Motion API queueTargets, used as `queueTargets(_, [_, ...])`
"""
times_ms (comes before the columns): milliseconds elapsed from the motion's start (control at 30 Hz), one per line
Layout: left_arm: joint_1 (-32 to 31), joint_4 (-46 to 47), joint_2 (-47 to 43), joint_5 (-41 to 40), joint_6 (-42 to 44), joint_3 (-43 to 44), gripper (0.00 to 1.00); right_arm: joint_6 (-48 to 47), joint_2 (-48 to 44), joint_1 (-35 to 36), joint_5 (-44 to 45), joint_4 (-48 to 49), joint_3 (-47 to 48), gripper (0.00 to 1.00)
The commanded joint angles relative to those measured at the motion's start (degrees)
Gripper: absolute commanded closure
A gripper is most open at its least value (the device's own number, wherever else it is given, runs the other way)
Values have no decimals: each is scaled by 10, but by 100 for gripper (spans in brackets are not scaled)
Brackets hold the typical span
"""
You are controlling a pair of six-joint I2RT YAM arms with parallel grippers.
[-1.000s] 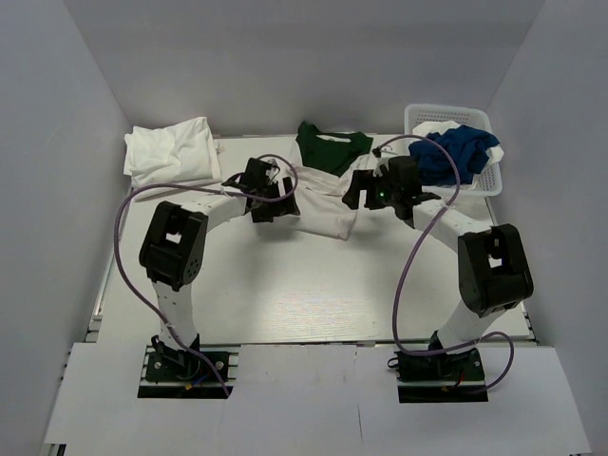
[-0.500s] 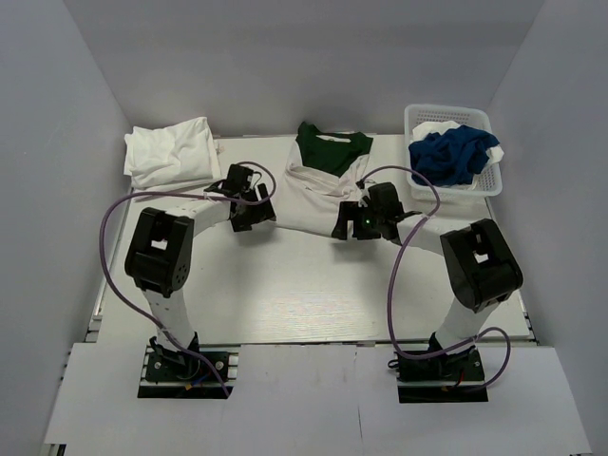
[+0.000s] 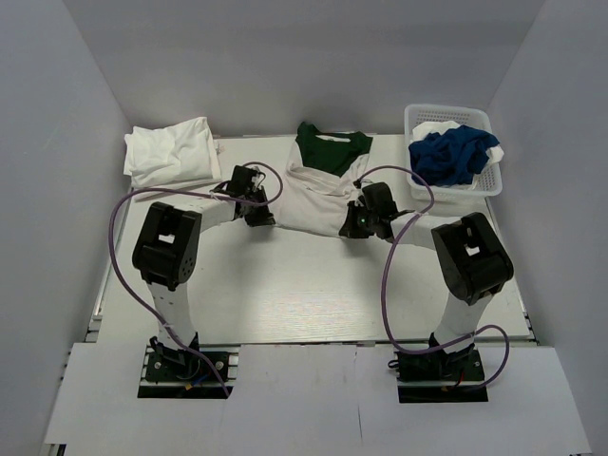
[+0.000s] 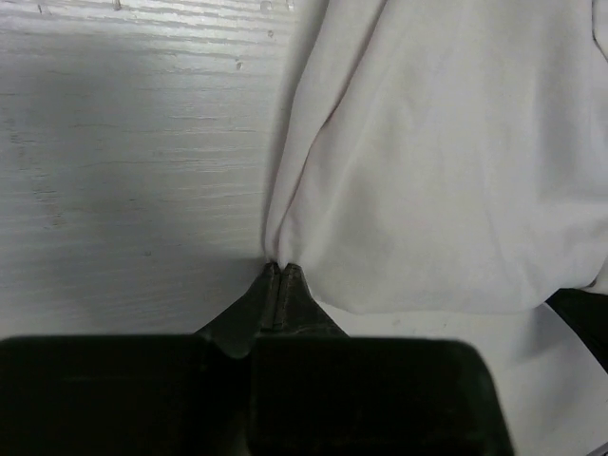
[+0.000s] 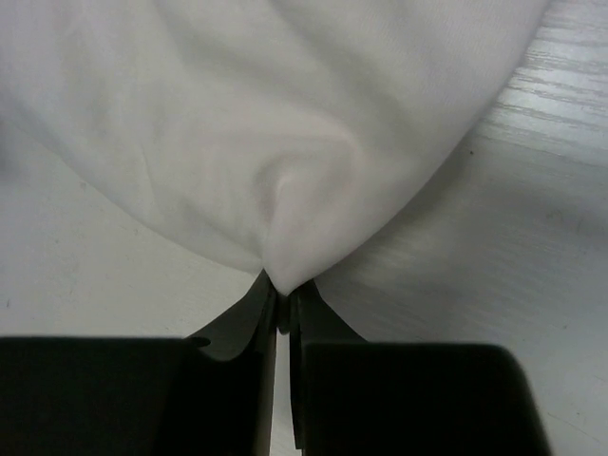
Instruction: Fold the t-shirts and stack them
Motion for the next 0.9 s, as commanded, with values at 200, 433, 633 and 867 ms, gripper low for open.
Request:
queueTargets(200, [-9,-8,-90,-42,-4,-104,100,-6,-69,14,3,-80,-64,100])
queueTargets(433, [-31,-1,-209,10,-17,-189,100,-13,-167,51,-28,-151,-138,100])
queueTargets(633, [-60,-22,-344,61,-35,-238,100,-27,-277,73,-43,-264,-137,100])
queueTargets(867, [-66,41,-422,56,-72,-220,100,-9,-332,69,27,-305,-49,100])
